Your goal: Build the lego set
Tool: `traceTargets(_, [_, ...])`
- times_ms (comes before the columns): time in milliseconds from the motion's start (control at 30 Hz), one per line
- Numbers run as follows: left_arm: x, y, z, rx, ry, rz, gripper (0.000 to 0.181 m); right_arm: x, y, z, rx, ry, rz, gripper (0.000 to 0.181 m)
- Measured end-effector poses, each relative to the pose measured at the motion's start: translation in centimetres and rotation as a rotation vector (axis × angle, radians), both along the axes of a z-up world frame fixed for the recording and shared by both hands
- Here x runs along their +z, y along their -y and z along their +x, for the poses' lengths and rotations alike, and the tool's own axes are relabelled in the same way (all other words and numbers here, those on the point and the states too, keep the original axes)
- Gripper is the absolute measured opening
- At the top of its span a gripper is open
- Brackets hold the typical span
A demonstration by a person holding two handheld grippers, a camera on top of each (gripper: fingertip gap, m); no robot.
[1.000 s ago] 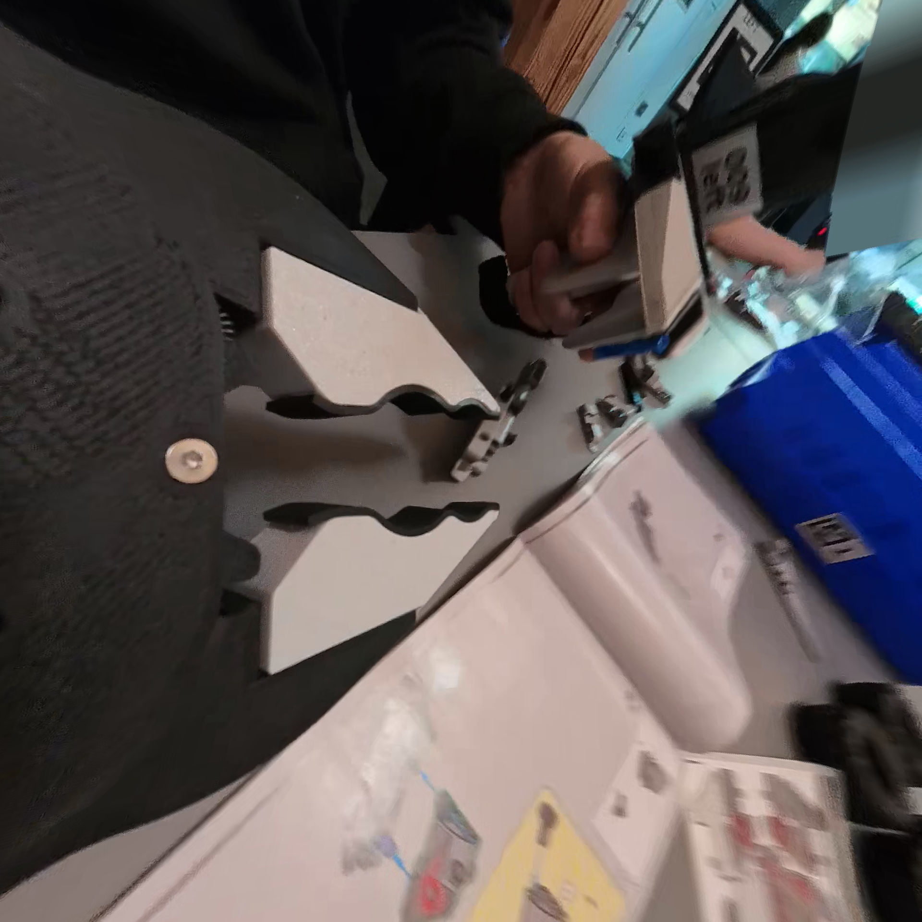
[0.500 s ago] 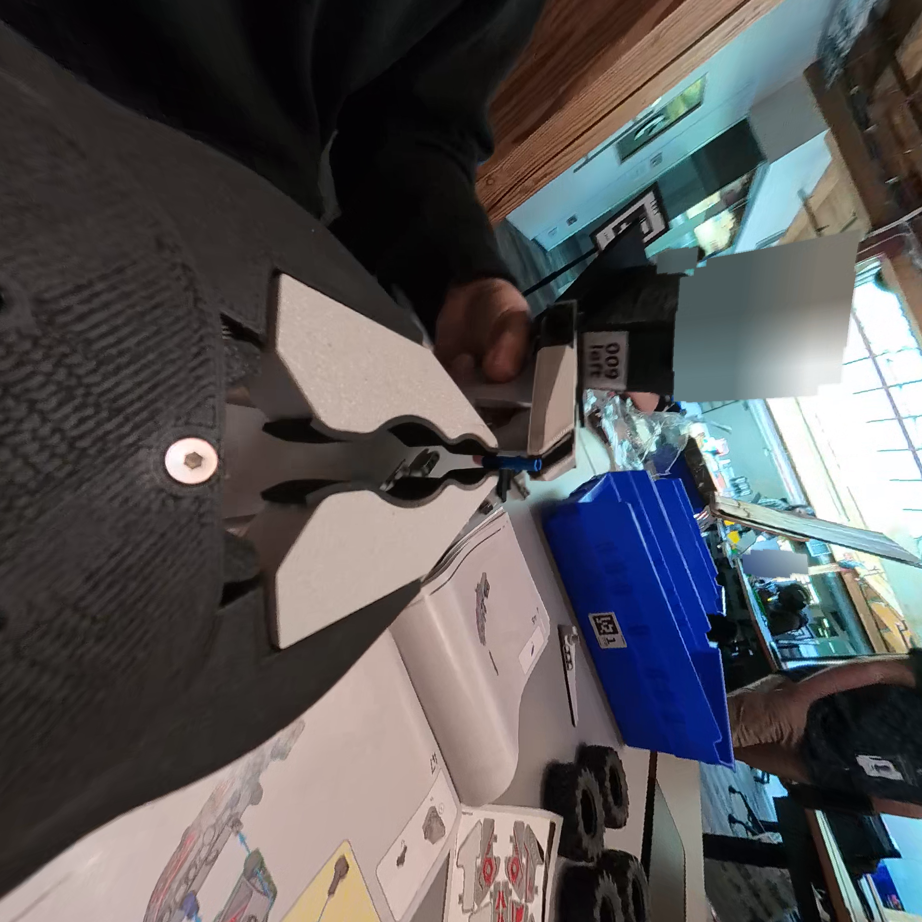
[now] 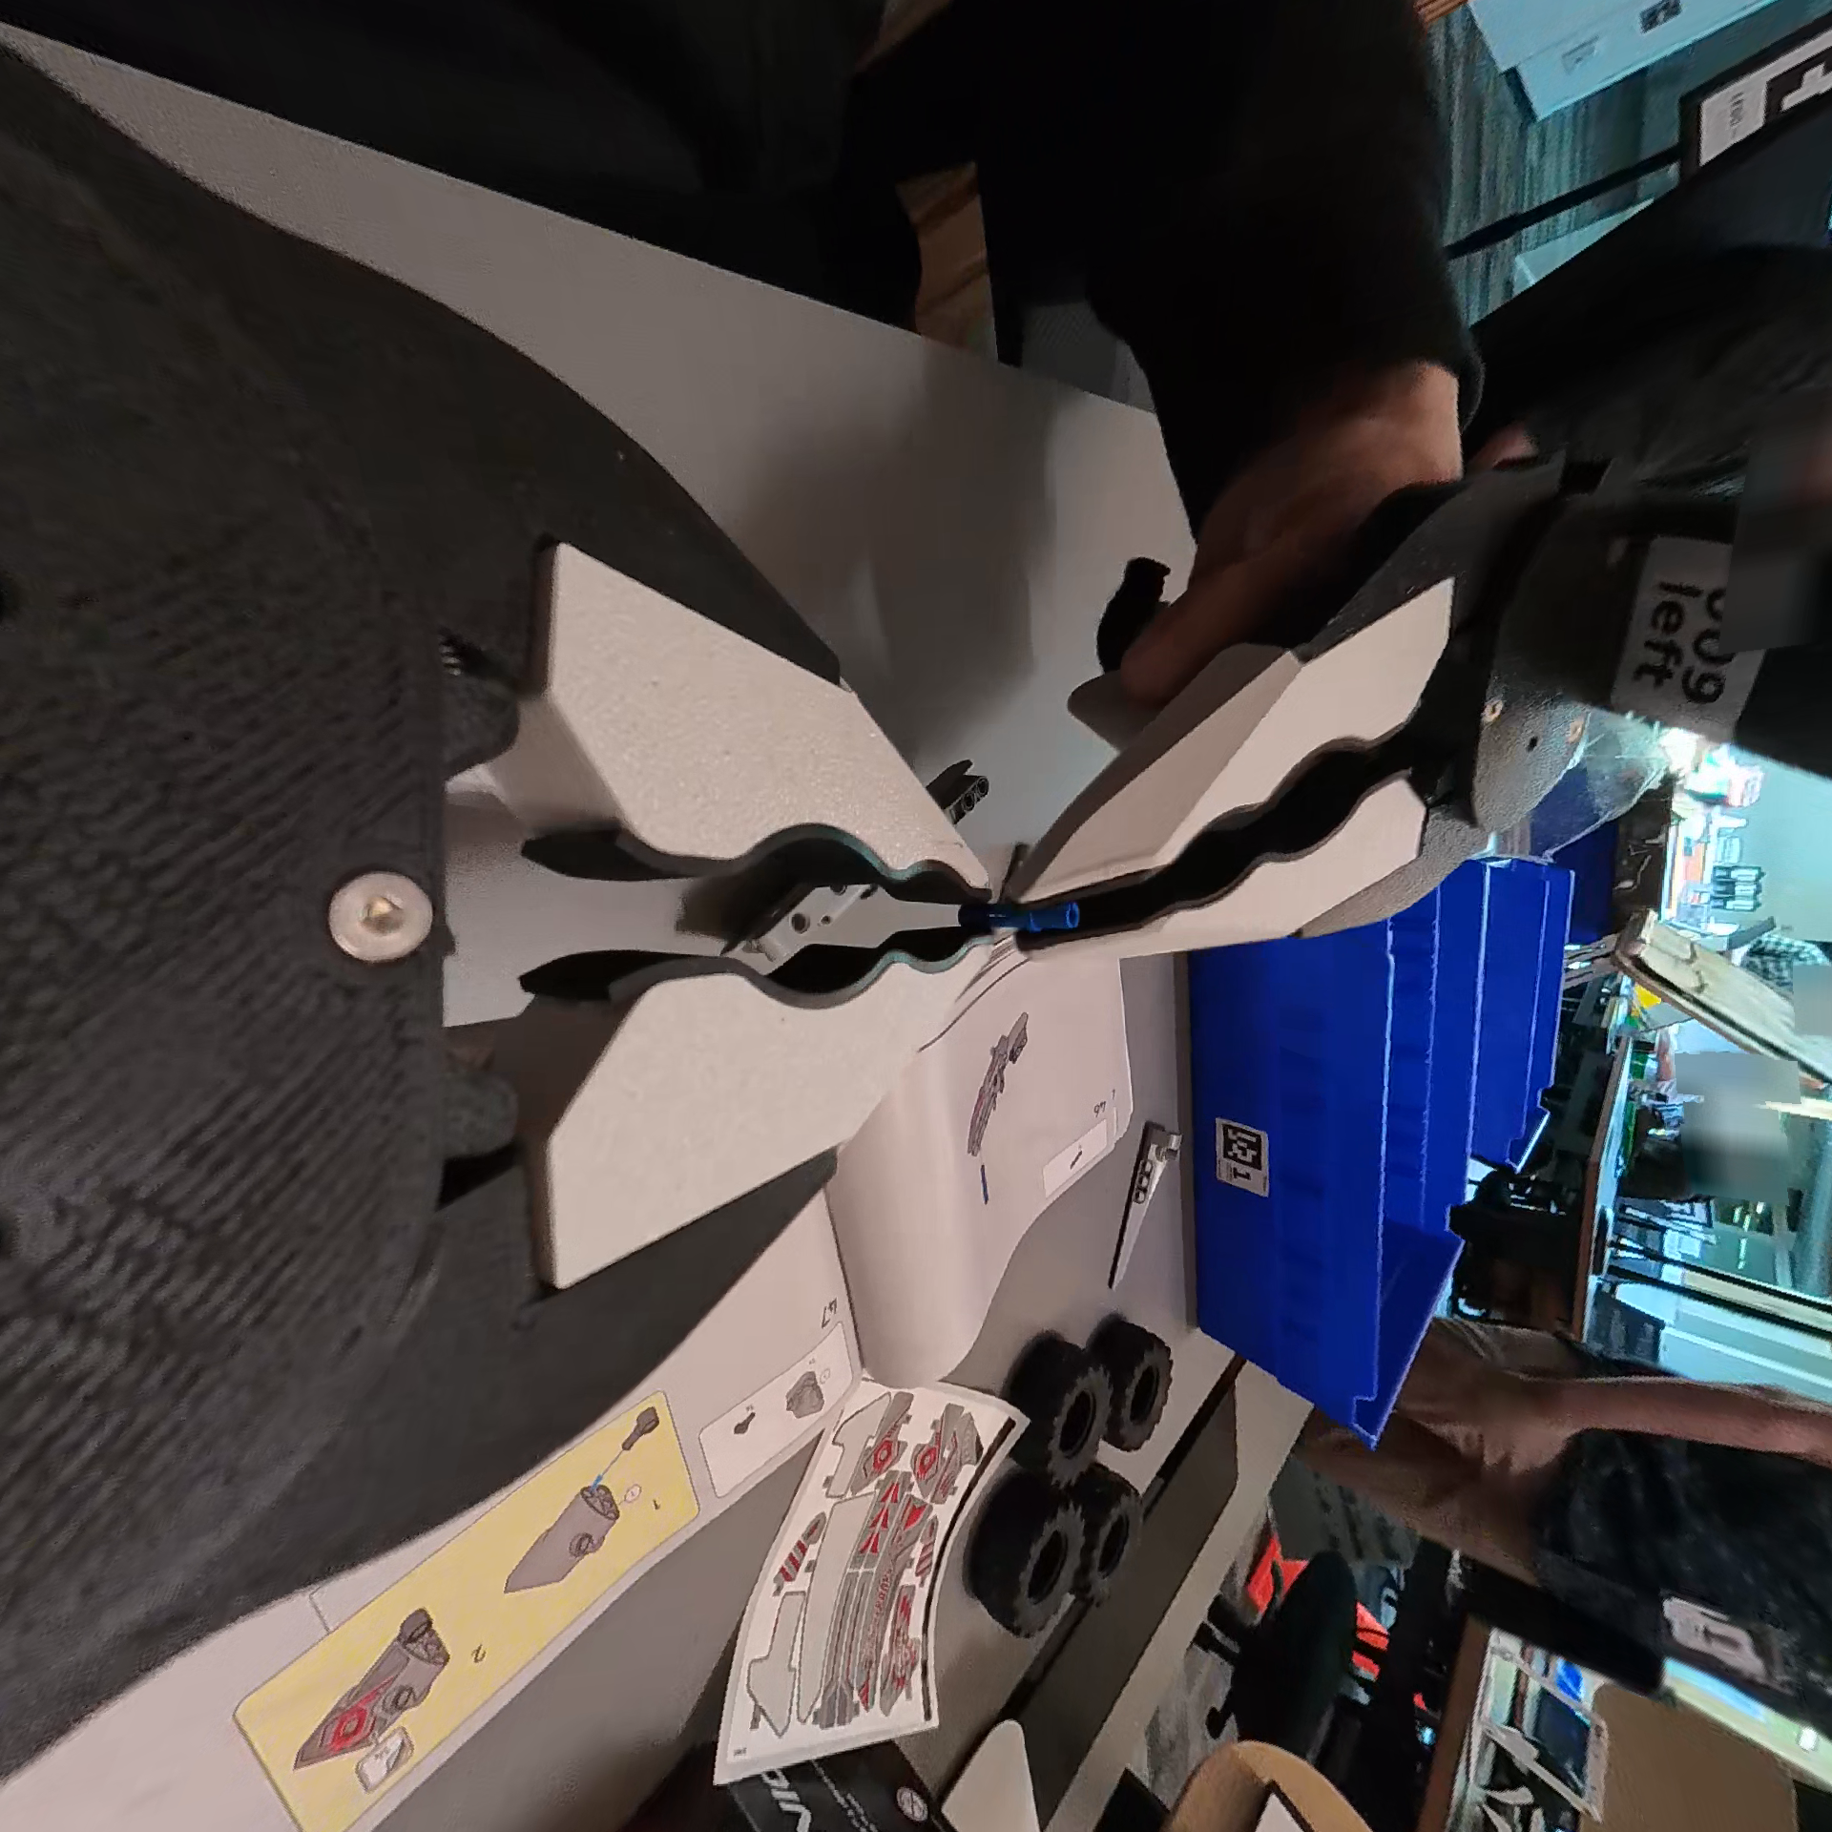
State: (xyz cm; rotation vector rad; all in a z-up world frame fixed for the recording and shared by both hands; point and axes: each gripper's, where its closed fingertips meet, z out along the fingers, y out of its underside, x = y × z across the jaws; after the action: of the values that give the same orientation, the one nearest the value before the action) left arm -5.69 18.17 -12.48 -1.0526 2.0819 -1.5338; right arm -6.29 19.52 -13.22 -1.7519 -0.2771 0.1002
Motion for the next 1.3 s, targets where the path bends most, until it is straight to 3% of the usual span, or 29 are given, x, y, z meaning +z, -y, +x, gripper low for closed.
traceTargets(733, [-0.3,-0.2,0.1,0.017,0.018,0.05,0.002,-0.8,0.1,-0.1,0.01,0.043,-0.052,0.003])
traceTargets(767, [-0.5,-0.5,0.3,0.033,0.016,0.043,0.002,-1.0,0.4,-0.1,0.032,0.038,-0.067,0.005])
traceTargets(833, [-0.8,-1.1,0.3,0.051,0.006,0.02,0.002,-2.4,1.2,0.9,0.037,0.051,-0.137,0.029])
traceTargets(900, [-1.0,-1.3,0.1,0.034,0.002,-0.028,0.002,-4.0,1.8,1.7,0.067,0.062,-0.208,0.039])
traceTargets(1133, [-1.7,-1.5,-0.4,-0.037,0.042,-0.005,0.002,-5.6,0.0,0.7,0.295,0.142,-0.214,0.041])
traceTargets(1300, [-1.7,-1.9,-0.6,-0.052,0.072,-0.005,0.002,-7.3,0.0,0.1,0.433,0.239,-0.288,0.026])
